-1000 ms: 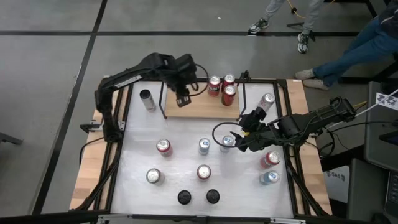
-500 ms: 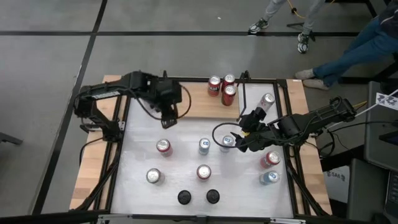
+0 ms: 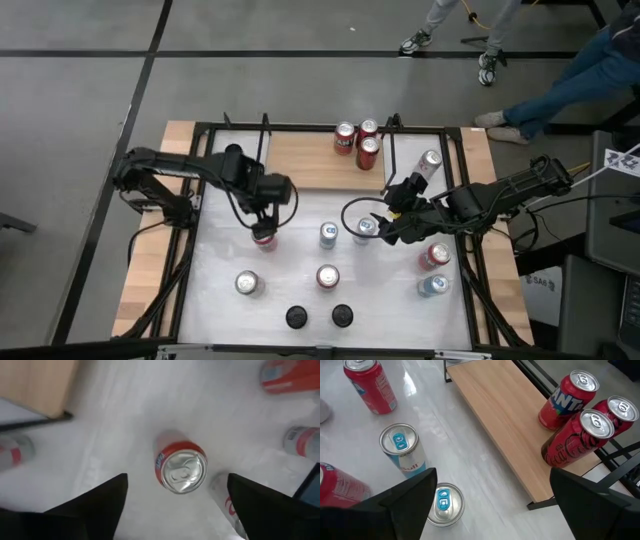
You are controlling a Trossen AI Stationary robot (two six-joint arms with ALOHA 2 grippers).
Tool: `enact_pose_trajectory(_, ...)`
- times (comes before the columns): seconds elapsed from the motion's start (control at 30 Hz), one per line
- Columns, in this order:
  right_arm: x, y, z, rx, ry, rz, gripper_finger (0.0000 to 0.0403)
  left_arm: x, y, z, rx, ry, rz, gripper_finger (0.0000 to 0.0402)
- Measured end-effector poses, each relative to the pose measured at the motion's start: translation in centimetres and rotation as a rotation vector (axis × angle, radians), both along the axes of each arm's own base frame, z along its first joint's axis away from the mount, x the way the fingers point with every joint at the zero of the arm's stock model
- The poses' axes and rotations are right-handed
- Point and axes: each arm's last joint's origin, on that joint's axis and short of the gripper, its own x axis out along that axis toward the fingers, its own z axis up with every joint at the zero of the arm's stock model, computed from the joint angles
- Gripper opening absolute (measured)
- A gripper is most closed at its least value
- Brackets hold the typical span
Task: Place canned beverage on shelf
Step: Put the pink soda can on the shelf aligned with other pink soda can
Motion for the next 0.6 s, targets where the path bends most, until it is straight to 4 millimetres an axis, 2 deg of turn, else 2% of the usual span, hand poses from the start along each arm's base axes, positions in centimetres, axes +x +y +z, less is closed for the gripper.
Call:
enact_pose_trajectory(0.2, 0.0, 0.0, 0.0, 0.0, 0.0, 0.0, 0.0376, -0.3, -1.5, -1.7, 0.054, 0.045, 0.009, 0.0373)
enact_pose_trajectory(0.6, 0.0, 0.0, 0.0, 0.0, 0.0, 0.0, 0.0376, -0.8, -3.9, -5.7, 0.078, 0.079, -0.081, 0.0377)
